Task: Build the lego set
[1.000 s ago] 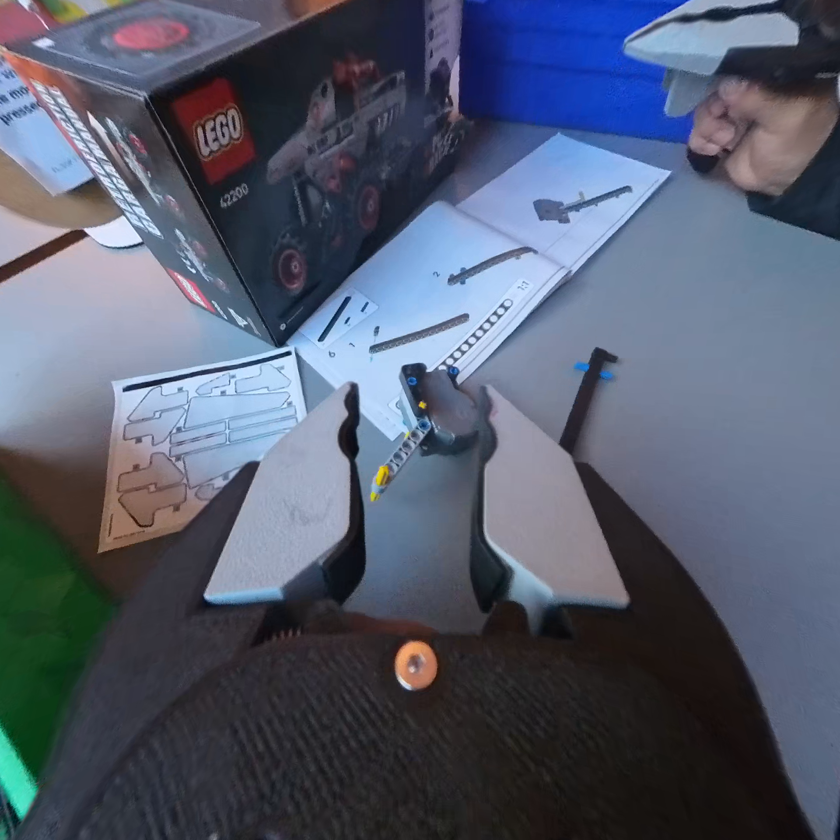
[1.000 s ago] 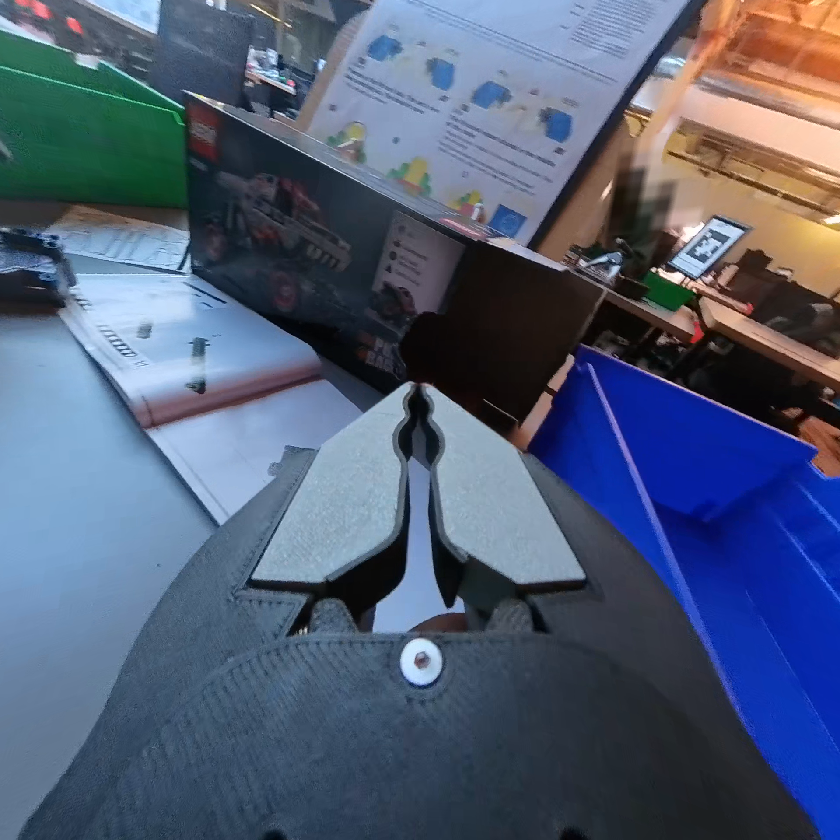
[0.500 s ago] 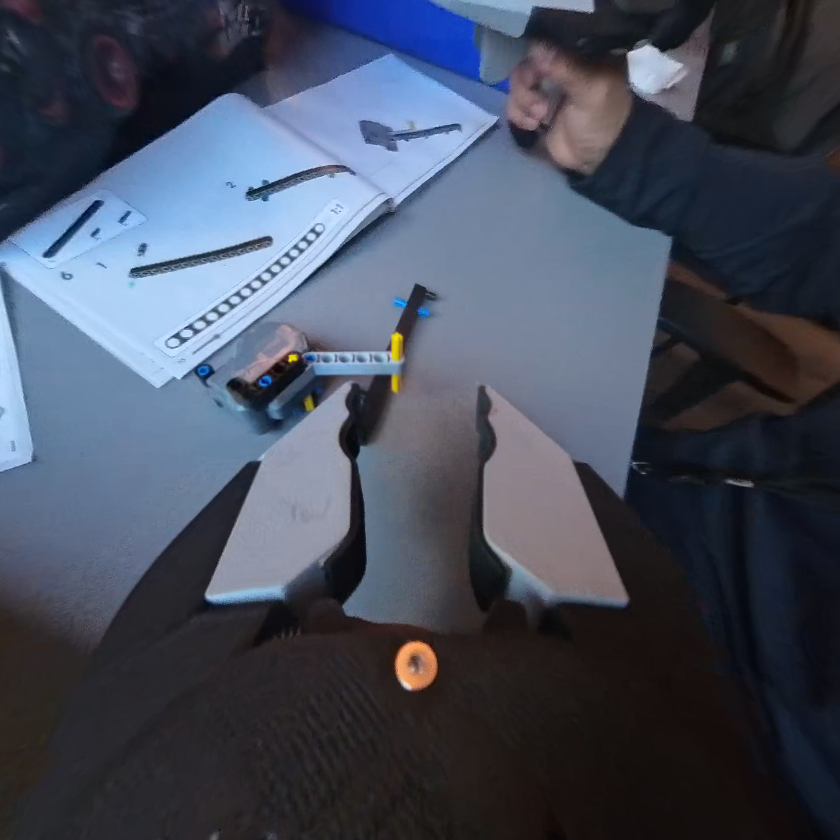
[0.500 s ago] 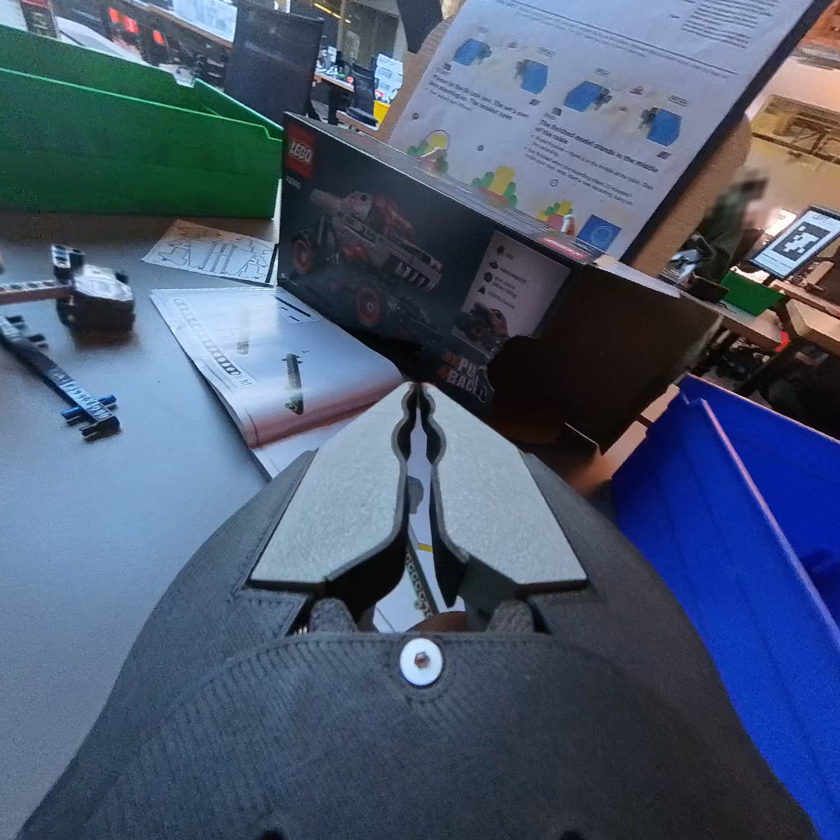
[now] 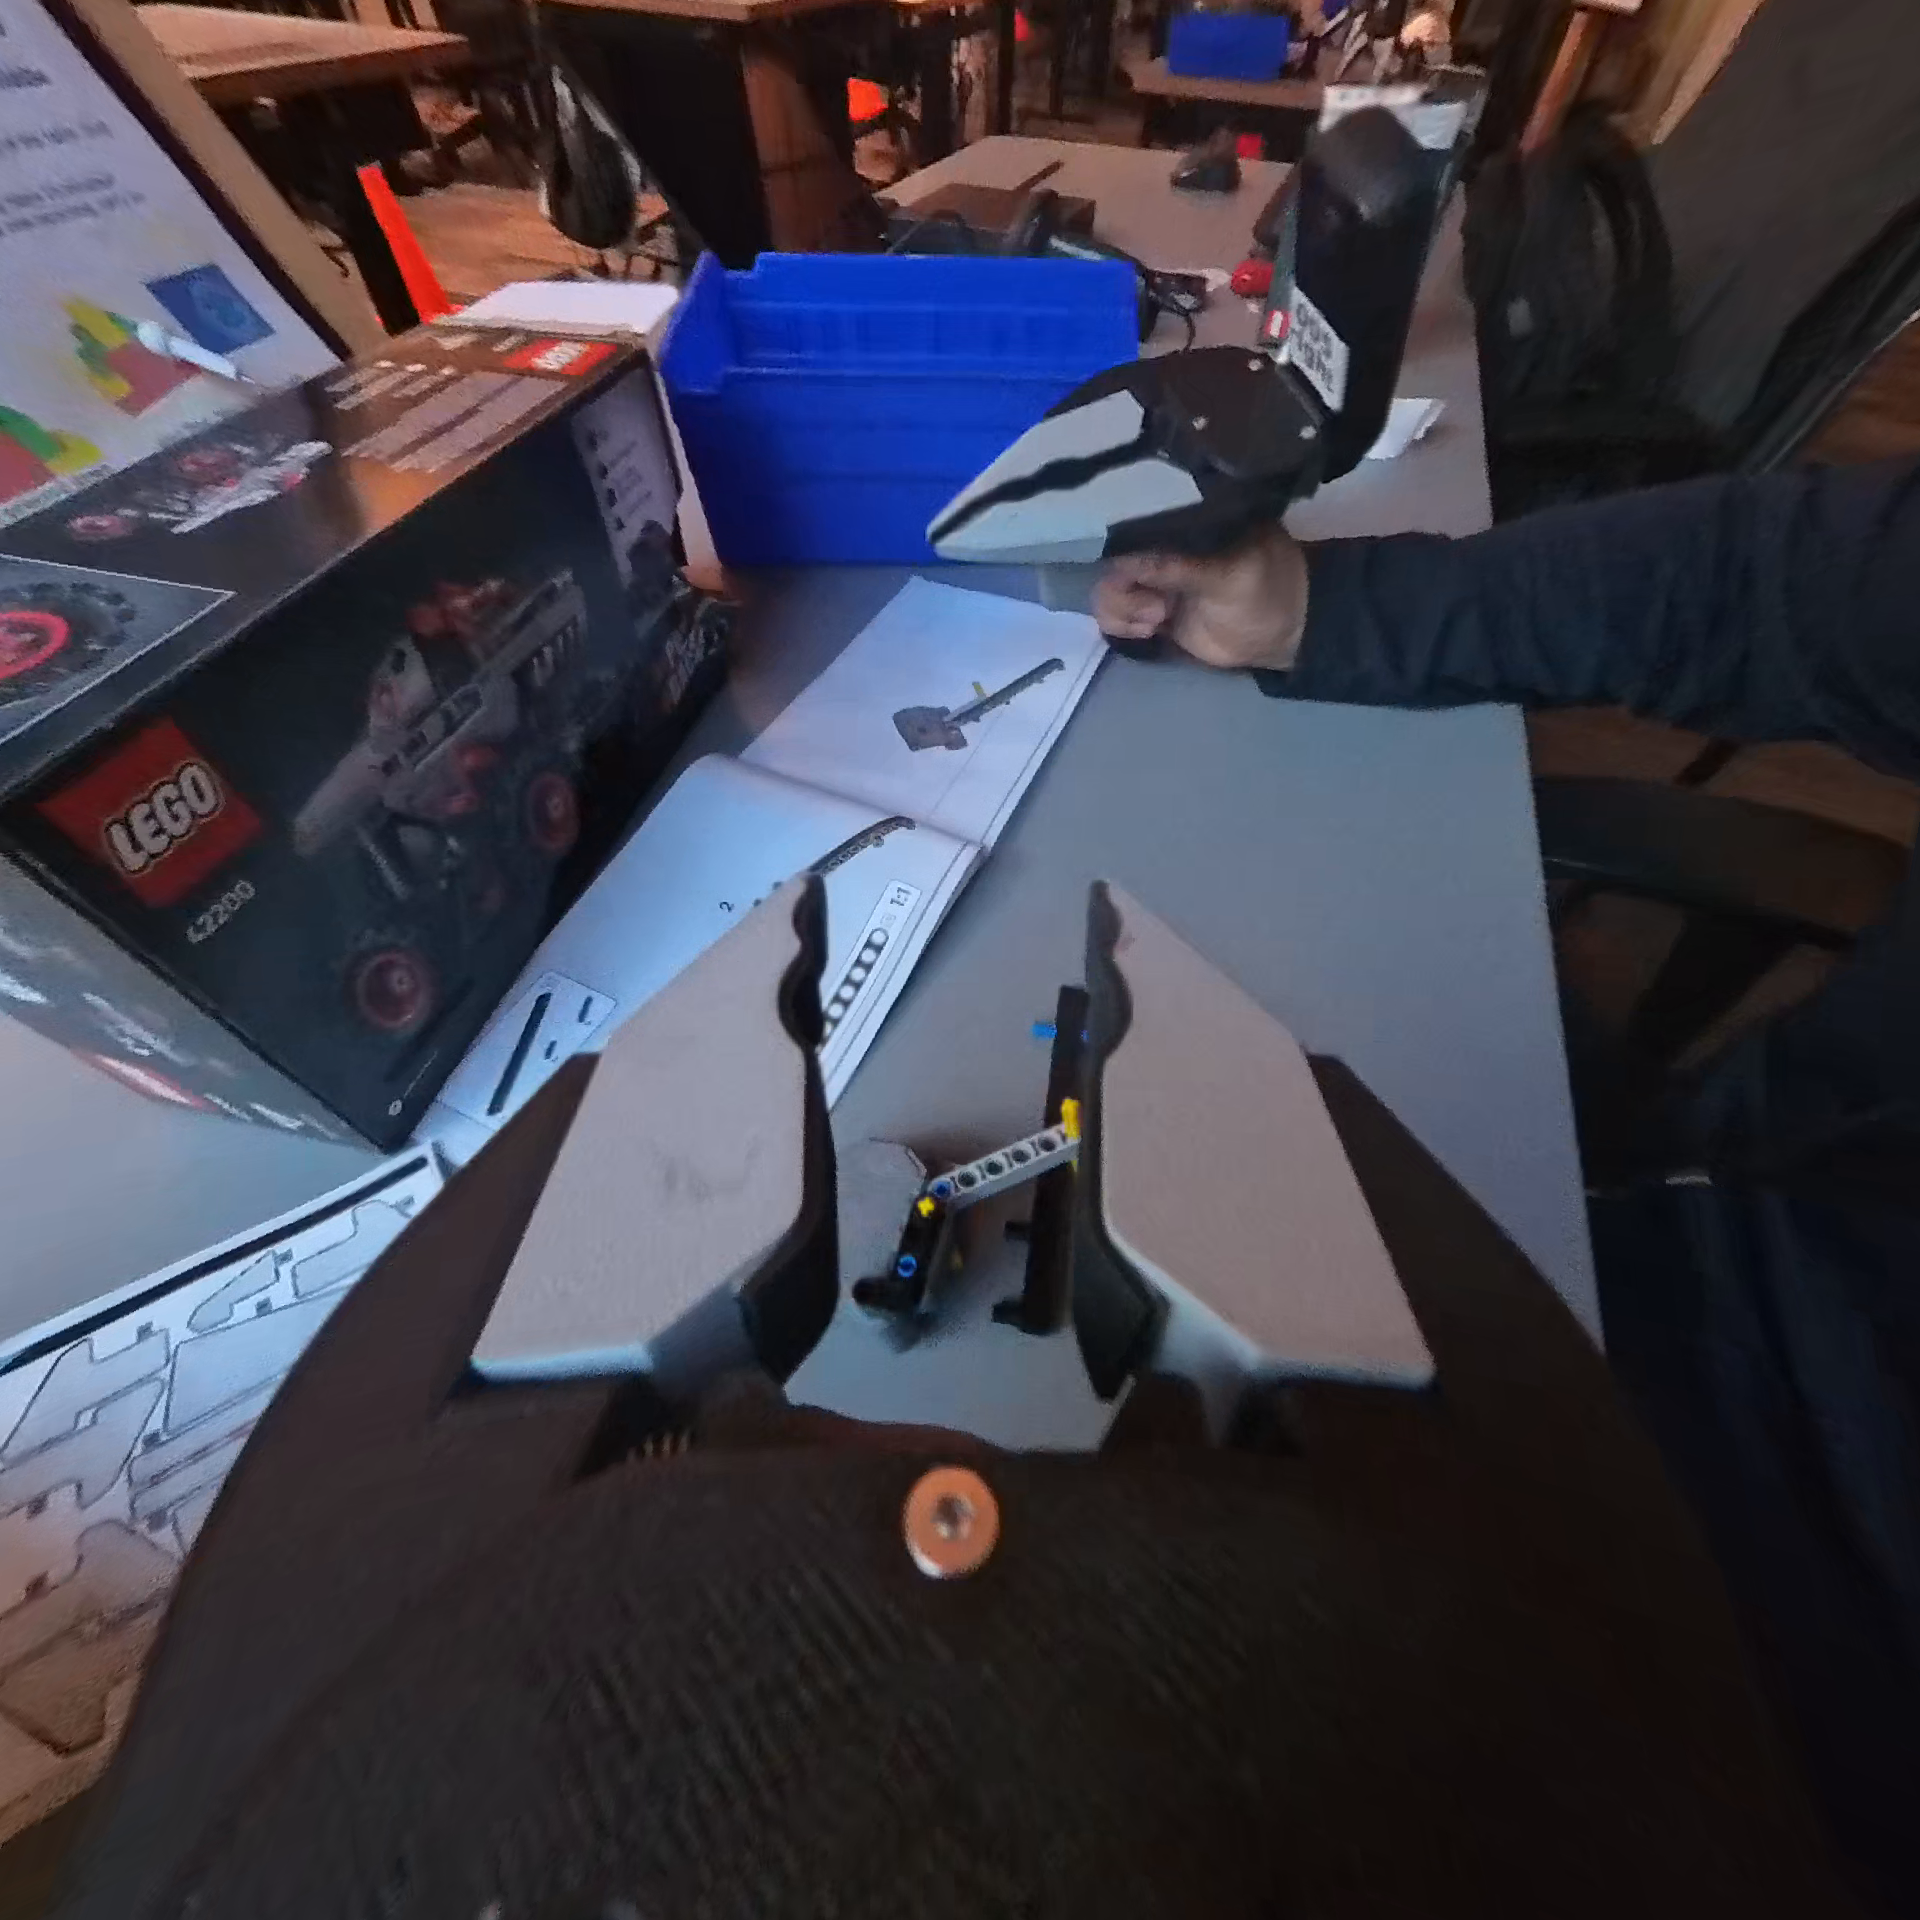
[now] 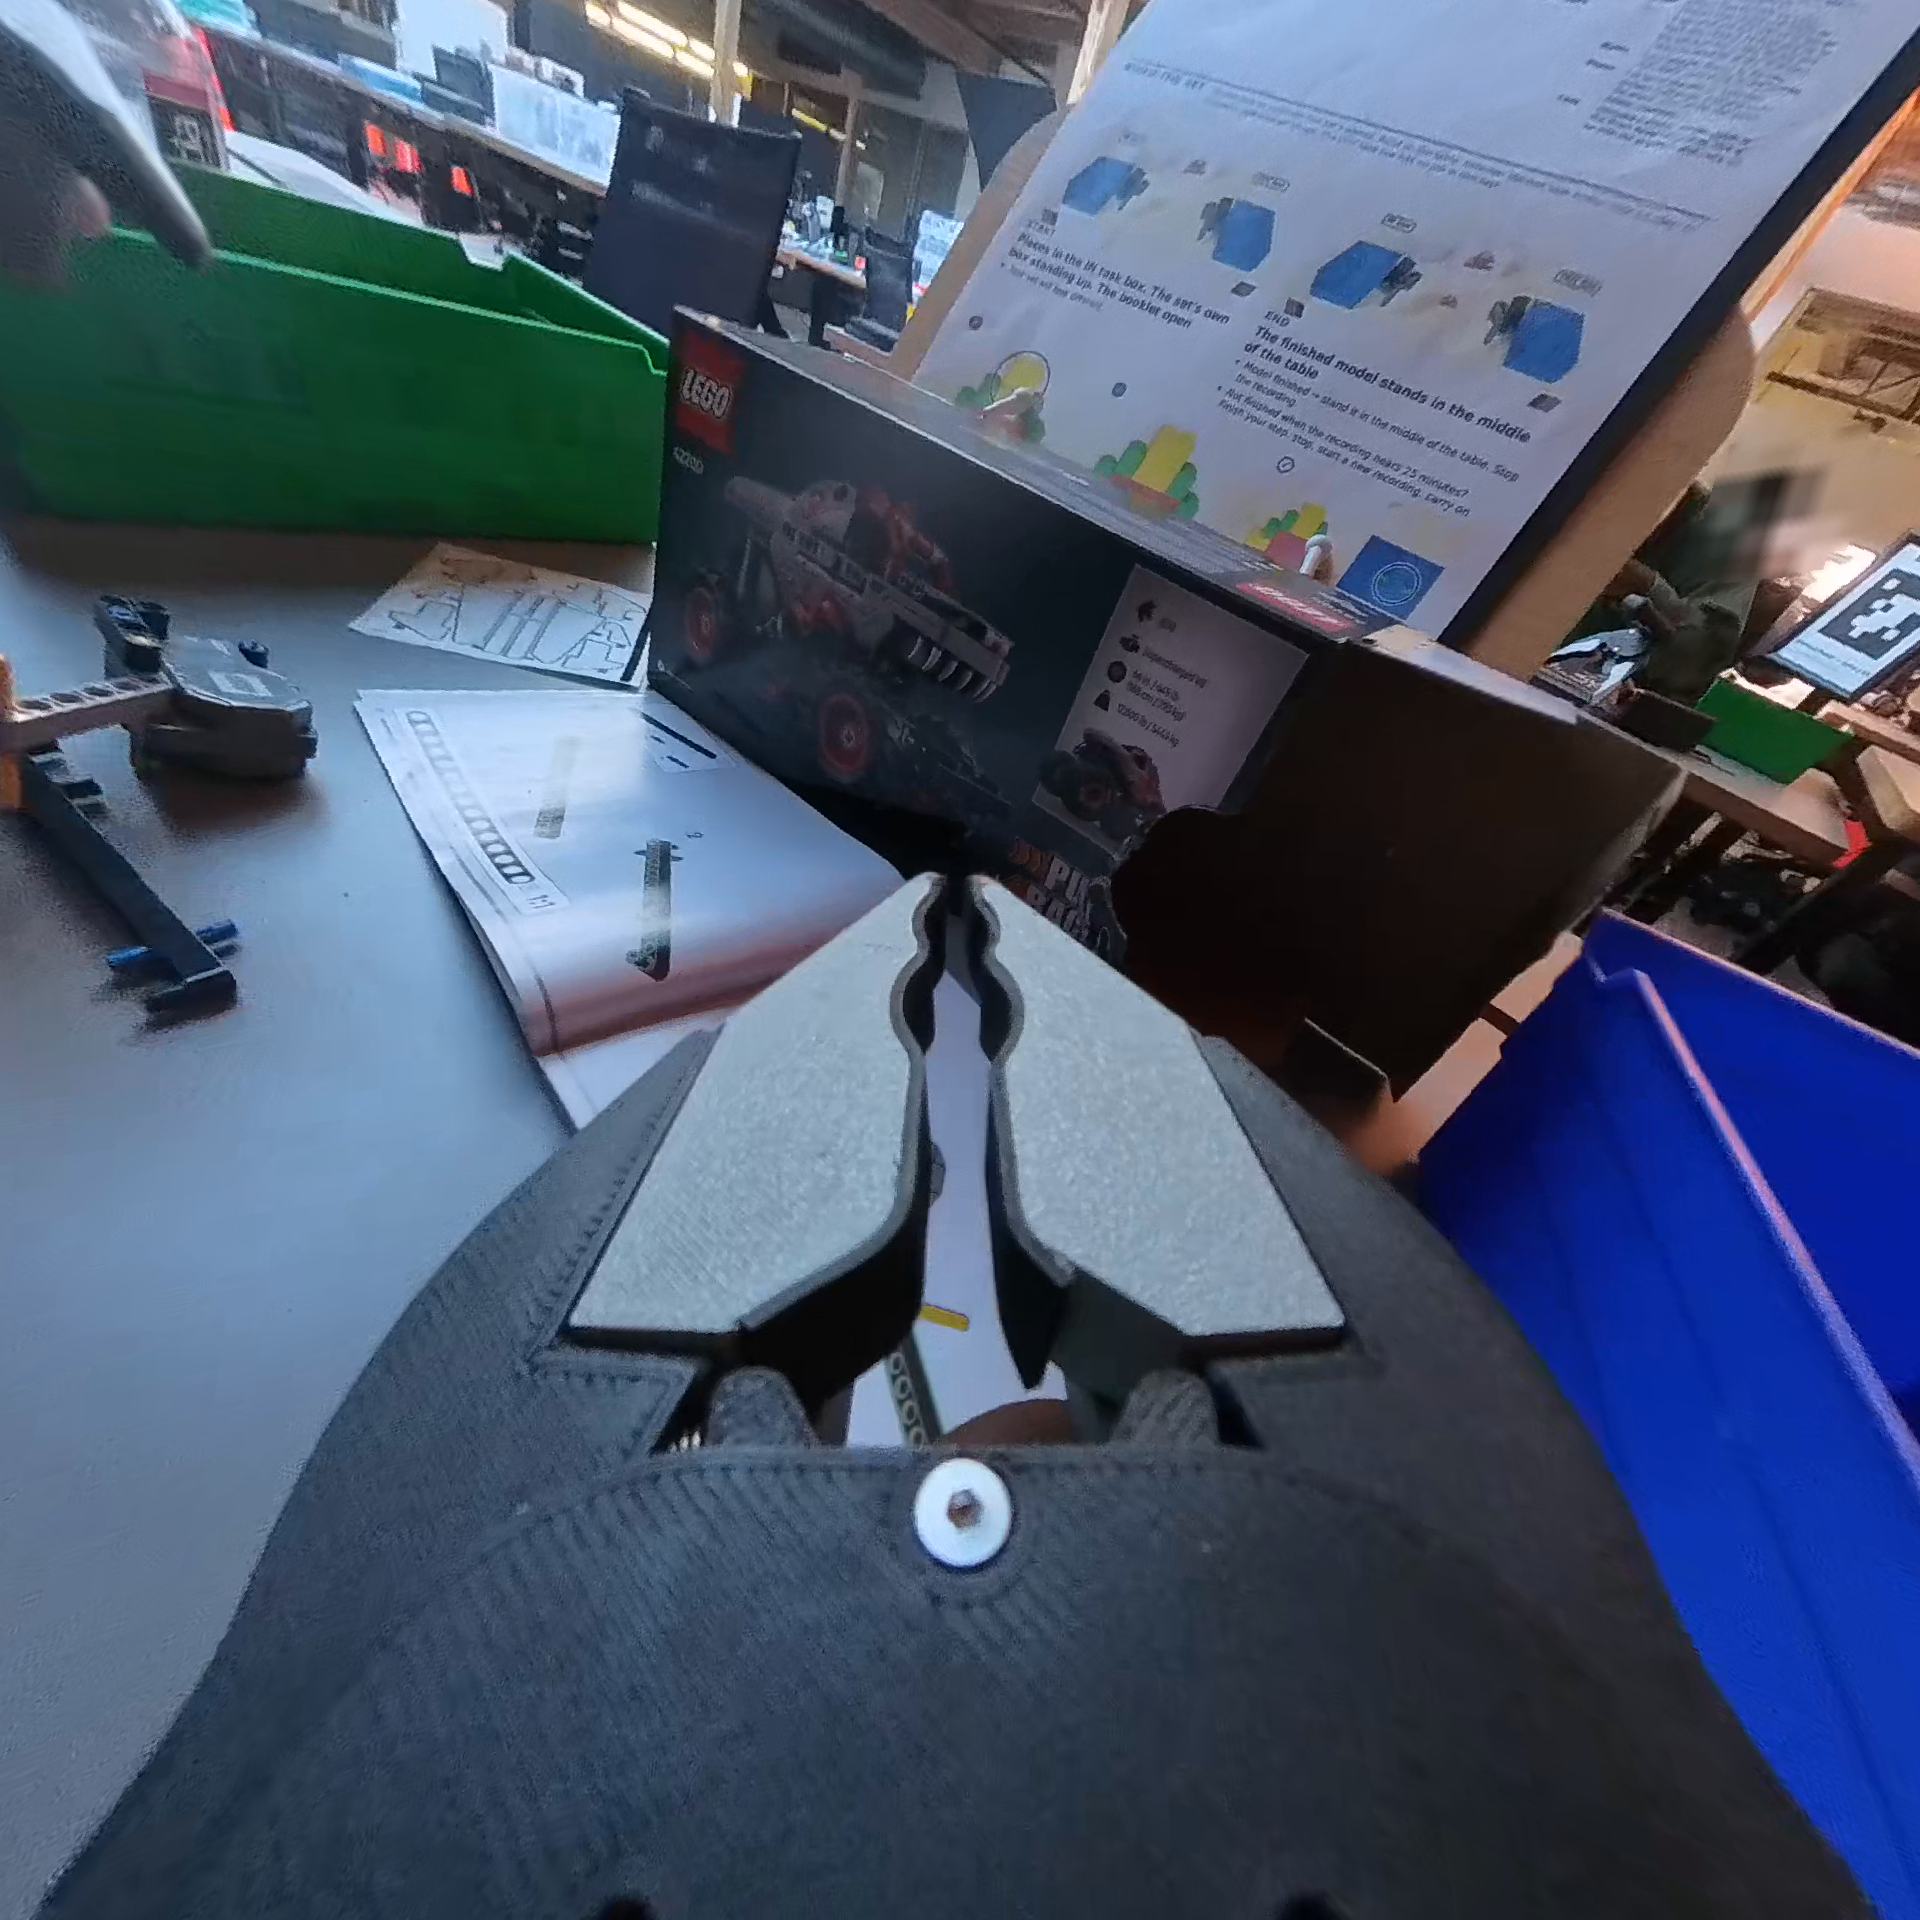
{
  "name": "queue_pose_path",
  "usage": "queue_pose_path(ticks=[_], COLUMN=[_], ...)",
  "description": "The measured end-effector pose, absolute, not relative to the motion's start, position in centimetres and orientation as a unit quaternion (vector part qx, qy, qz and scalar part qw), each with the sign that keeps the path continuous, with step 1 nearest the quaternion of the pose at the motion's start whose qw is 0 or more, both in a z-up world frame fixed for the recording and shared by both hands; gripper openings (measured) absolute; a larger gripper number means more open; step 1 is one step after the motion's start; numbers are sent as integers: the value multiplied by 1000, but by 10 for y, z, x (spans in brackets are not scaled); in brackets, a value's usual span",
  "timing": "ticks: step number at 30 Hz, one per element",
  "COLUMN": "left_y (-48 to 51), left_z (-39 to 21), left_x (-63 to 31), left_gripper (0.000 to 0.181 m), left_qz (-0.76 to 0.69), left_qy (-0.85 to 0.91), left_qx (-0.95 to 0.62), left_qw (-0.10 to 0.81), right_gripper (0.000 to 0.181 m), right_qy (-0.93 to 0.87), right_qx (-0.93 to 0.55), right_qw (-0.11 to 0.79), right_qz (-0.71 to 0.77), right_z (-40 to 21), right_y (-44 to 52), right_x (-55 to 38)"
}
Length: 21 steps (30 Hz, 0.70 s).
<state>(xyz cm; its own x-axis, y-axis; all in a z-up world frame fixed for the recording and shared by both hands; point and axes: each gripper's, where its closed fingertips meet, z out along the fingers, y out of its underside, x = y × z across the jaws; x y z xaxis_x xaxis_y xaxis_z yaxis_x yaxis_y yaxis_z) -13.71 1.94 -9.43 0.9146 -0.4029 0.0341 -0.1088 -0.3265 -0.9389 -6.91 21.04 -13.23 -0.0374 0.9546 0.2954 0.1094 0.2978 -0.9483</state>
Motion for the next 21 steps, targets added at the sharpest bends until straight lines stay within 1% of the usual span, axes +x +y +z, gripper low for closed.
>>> queue_pose_path(ticks=[4,7,10,12,15,17,19,21], left_y=[15,7,-1,-3,-4,-4,-3,-1], left_z=[-124,-152,-177,-189,-202,-210,-215,-223], left_x=[-135,-145,-155,-162,-169,-170,-168,-168], left_gripper=[53,56,58,62,66,65,56,50], left_qz=[-161,-141,-112,-89,-91,-93,-94,-86], left_qy=[186,182,188,189,180,177,179,177], left_qx=[-831,-857,-885,-895,-906,-912,-913,-918], left_qw=[499,460,411,394,372,359,355,344], right_gripper=[1,2,6,10,15,18,20,21], right_qy=[-627,-645,-672,-699,-740,-755,-767,-782], right_qx=[-423,-392,-354,-325,-301,-291,-295,-306], right_qw=[515,504,456,417,368,351,327,320], right_qz=[403,420,464,481,476,471,467,439], right_z=[-139,-137,-136,-140,-155,-161,-168,-178], right_y=[198,178,140,112,81,65,49,40], right_x=[-78,-86,-92,-90,-85,-83,-82,-84])
